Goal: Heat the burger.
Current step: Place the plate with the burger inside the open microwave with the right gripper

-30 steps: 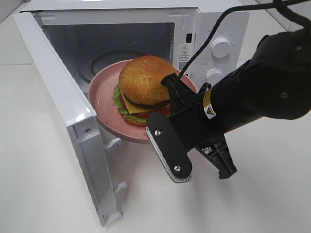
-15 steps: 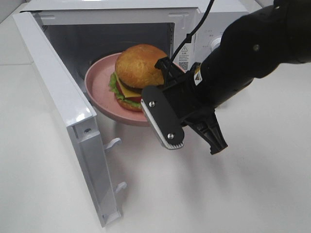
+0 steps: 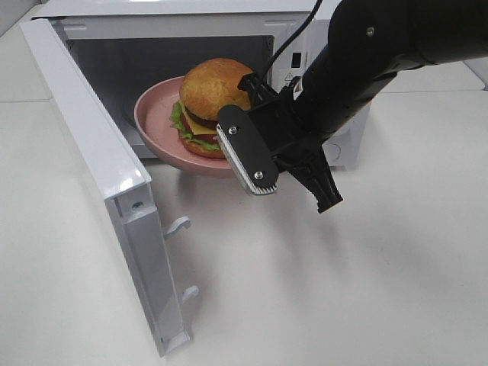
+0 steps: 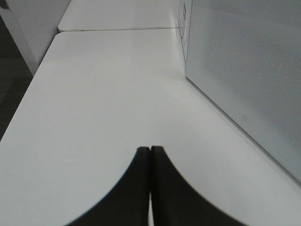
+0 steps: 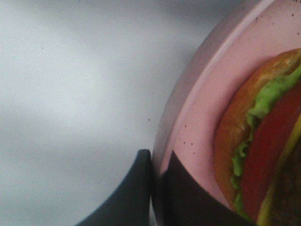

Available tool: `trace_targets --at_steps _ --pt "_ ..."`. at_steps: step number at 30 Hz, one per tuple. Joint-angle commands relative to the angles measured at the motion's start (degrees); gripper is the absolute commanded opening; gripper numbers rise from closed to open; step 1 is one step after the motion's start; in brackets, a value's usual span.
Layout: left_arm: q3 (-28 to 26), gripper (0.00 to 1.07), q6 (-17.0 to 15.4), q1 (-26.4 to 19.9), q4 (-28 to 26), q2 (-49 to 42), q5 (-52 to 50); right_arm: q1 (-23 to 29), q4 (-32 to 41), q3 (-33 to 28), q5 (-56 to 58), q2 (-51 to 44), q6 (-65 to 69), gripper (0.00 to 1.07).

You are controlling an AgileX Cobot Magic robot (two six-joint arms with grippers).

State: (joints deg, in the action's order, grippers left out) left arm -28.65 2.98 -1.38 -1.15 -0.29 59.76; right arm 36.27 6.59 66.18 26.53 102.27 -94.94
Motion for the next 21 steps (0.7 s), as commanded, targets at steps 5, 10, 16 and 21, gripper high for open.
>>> trace_targets --at_steps 5,10,16,21 --pt "0.23 0.00 -0.29 -0.23 -0.11 -1.15 -0.52 -0.92 0.92 7.05 -2.18 3.50 -0.74 0.00" --pt "0.23 0.00 -0.29 -0.23 -0.11 -1.15 -0.52 -0.92 0.92 11.92 -1.09 6.70 0.34 0.00" --pt "0.23 0.00 -0.29 -0.23 -0.11 -1.15 -0.52 -0.92 0.80 18.96 1.43 11.92 3.09 0.00" --pt "0.23 0.00 -0.29 -0.23 -0.11 -1.15 -0.52 -0.92 0.74 21.72 2.12 14.21 4.93 0.00"
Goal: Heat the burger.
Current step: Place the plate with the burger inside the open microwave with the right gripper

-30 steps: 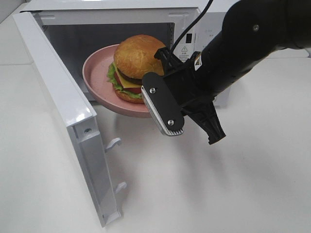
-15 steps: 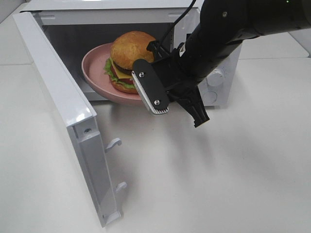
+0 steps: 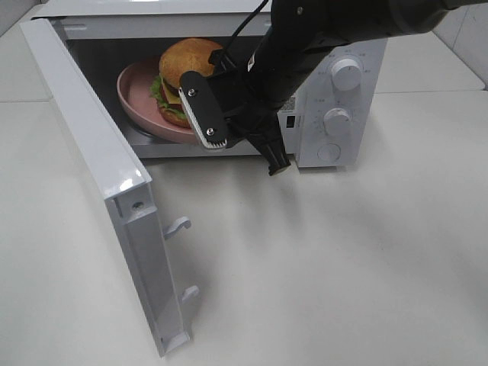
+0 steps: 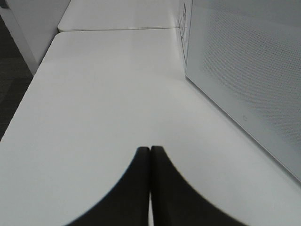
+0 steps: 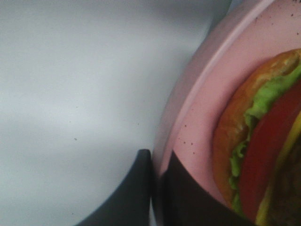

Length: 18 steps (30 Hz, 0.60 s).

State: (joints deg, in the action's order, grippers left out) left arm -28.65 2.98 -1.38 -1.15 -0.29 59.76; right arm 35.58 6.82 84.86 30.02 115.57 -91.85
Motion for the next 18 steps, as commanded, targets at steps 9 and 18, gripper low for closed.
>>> trace_targets --at_steps 9,18 --pt "0.23 0.00 -0.29 -0.23 -0.11 -1.15 -0.52 -0.23 0.00 13.52 1.43 9.28 12.61 0.00" --pt "0.23 0.00 -0.29 -0.23 -0.11 -1.15 -0.52 -0.23 -4.53 18.91 1.66 14.32 21.08 0.00"
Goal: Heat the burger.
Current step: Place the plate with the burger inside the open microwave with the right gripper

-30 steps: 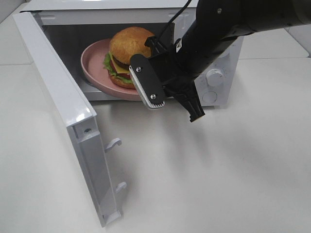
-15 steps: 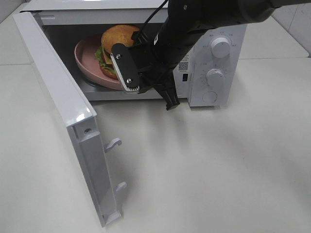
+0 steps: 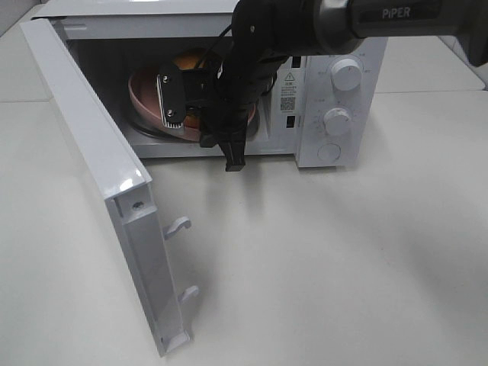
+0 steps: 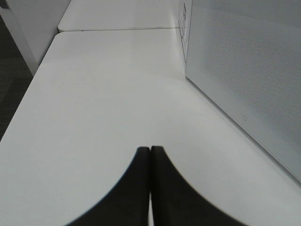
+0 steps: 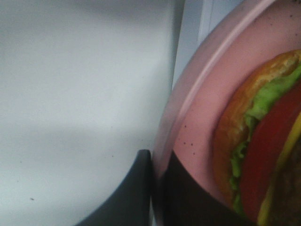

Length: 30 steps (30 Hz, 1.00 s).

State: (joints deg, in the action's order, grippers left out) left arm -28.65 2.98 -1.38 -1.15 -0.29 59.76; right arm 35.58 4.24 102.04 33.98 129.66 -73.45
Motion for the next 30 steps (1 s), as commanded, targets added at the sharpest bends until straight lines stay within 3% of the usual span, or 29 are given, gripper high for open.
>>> trace_targets --at_steps 1,16,24,26,27,28,29,30 --pt "0.23 0.00 -0.29 -0.23 -0.11 -1.15 -0.52 -0.23 -2.35 1.95 -2.35 0.57 3.32 0.00" --pt "0.23 0.00 -0.29 -0.23 -0.11 -1.15 -0.52 -0.17 -2.81 2.12 -2.64 1.03 13.81 0.04" --pt "0.23 0.00 -0.29 -0.23 -0.11 -1.15 -0.52 -0.11 -2.64 2.12 -2.46 1.03 19.02 0.28" --pt "0.23 0.00 -0.29 -0.23 -0.11 -1.15 -0.52 -0.11 -1.72 2.12 -2.64 1.03 24.01 0.43" --pt "0.23 0.00 -0.29 -0.23 -0.11 -1.15 -0.52 -0.11 -1.72 2.12 -2.64 1.03 24.01 0.43" --pt "0.23 0.00 -0.29 -0.23 -0.11 -1.15 -0.52 -0.11 -1.72 2.12 -2.58 1.03 27.27 0.54" --pt "0.23 0.00 -0.29 -0.23 -0.11 -1.15 -0.52 -0.11 -1.72 2.12 -2.58 1.03 27.27 0.54" --pt "0.23 0.00 -0.29 -0.23 -0.11 -1.15 -0.52 -0.11 -1.72 2.12 -2.41 1.03 31.86 0.64"
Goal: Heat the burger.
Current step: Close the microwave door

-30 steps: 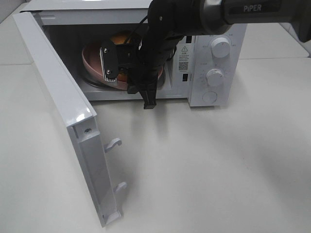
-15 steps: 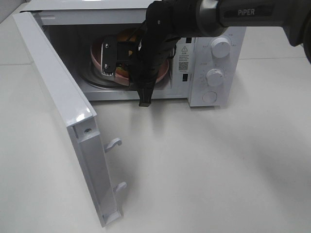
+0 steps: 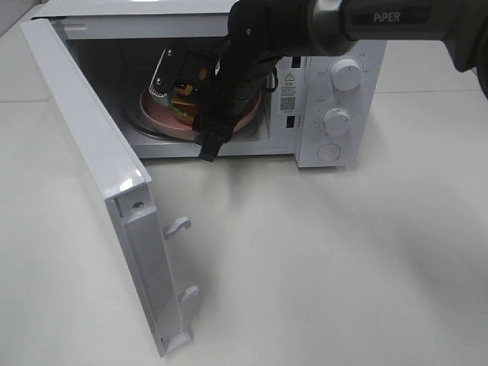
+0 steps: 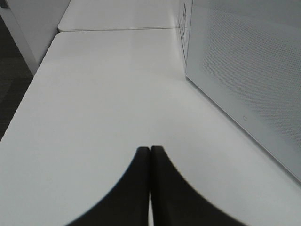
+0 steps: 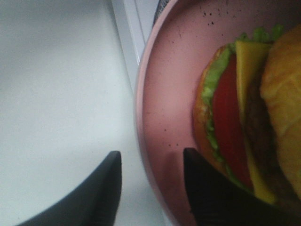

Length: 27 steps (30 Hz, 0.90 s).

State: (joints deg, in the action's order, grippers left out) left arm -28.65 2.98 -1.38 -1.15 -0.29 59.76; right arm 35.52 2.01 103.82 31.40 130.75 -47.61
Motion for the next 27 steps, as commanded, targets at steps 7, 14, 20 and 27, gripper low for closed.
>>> trace_targets --at_steps 7,14,20,27 --pt "0.23 0.00 -0.29 -0.23 -0.11 -1.15 -0.52 -0.06 0.52 0.34 0.23 -0.06 18.85 0.80" --pt "0.23 0.00 -0.29 -0.23 -0.11 -1.15 -0.52 -0.06 0.52 0.34 2.81 -0.06 27.33 0.77" --pt "0.23 0.00 -0.29 -0.23 -0.11 -1.15 -0.52 -0.06 -0.06 0.34 3.04 -0.52 35.35 0.77" --pt "0.23 0.00 -0.29 -0.23 -0.11 -1.15 -0.52 -0.06 0.97 0.34 7.79 -3.15 42.23 0.77"
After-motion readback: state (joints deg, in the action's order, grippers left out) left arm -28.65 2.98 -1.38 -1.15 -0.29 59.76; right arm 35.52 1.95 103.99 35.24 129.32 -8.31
